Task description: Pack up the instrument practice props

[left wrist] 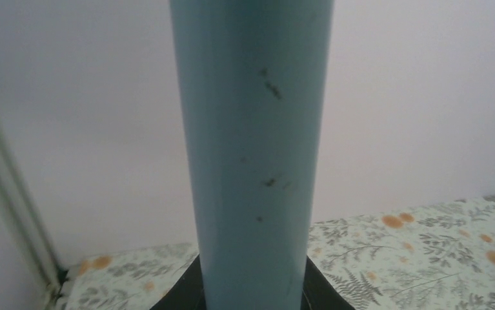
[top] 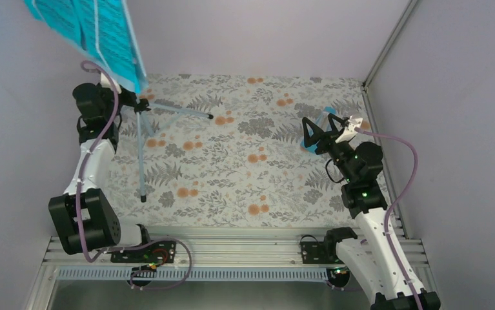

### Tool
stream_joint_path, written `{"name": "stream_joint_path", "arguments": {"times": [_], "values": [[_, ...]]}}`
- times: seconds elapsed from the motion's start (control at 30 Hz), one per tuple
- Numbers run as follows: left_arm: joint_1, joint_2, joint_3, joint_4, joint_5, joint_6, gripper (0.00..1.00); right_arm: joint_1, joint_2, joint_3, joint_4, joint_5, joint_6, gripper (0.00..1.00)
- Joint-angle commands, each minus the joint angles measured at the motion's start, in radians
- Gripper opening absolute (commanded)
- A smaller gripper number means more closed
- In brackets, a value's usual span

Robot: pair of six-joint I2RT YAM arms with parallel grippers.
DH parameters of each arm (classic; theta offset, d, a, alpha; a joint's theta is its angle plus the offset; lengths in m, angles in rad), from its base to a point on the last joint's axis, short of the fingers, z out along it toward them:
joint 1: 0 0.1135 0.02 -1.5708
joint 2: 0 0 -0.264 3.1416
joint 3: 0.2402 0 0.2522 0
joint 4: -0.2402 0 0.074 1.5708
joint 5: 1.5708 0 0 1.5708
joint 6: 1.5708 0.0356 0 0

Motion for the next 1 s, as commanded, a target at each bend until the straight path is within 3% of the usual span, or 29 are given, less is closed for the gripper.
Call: {"name": "stream_joint_path", "arguments": {"times": [0.0,0.23,0.53,0.83,0.97], "values": [[-0.113,-0.073,0.009,0.087,-0.031,0.068,0.02,-0.005,-0.014,-0.004,-0.002,0.015,-0.007,1.00],[-0.355,-0.091,-0.019,0.058,-0.269,0.035,0.02,-0.005,-0.009,-0.010,-0.004,-0.009,-0.004,1.00],[-0.671,-0.079,-0.091,0.176,-0.583,-0.047,0.02,-0.005,-0.005,-0.016,-0.007,-0.051,0.002,1.00],[-0.922,0.111,0.014,0.289,-0.791,-0.140,0.02,-0.004,0.020,-0.020,-0.017,-0.106,-0.015,1.00],[-0.976,0.207,0.087,0.282,-0.839,-0.161,0.02,-0.003,0.028,-0.026,-0.031,-0.115,-0.024,1.00]]}}
